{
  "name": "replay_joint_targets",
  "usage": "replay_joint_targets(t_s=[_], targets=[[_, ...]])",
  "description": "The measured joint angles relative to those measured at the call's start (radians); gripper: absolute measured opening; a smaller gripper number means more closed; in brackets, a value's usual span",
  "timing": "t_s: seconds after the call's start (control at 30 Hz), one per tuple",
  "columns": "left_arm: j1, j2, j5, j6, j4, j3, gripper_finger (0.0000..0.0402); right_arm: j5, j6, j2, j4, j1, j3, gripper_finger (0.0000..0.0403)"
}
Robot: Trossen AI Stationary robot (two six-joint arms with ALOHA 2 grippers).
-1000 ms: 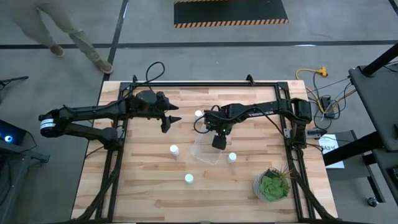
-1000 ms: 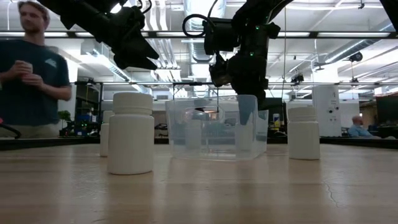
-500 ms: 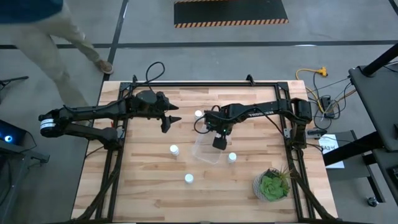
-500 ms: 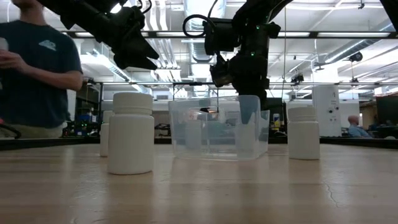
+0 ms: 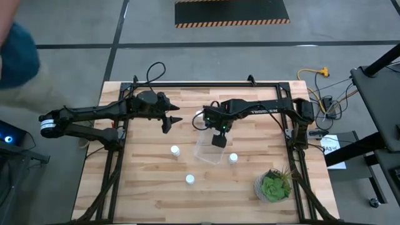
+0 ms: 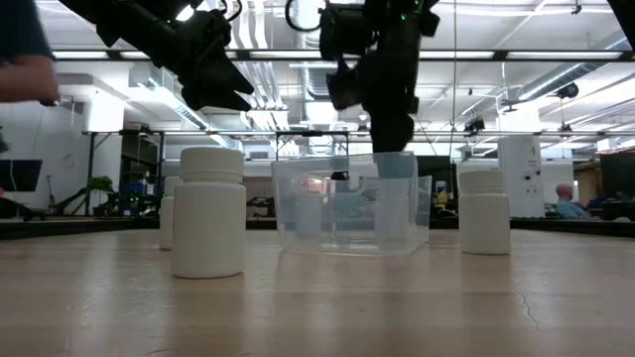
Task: Pick and place pill bottles into a basket
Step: Put the medicine bottle into the transparent bin
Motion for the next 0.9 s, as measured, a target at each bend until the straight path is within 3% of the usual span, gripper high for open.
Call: replay_joint_targets(t_s=[0.4, 0.57, 0.9], targets=[[0.0, 0.0, 0.0, 0.0, 0.0, 0.0, 0.0254, 0.012, -0.019, -0.05, -0.134, 0.01, 0.199, 0.0299], [0.0, 0.0, -0.003, 0.001, 0.0, 0.0, 0.0254, 0.089, 0.0, -0.129, -0.128, 0.008, 0.174, 0.029], [0.012, 0.0, -0.007, 0.005, 0.001, 0.0, 0.0254, 0.047, 0.039, -0.211, -0.181, 0.056, 0.078, 0.0275]])
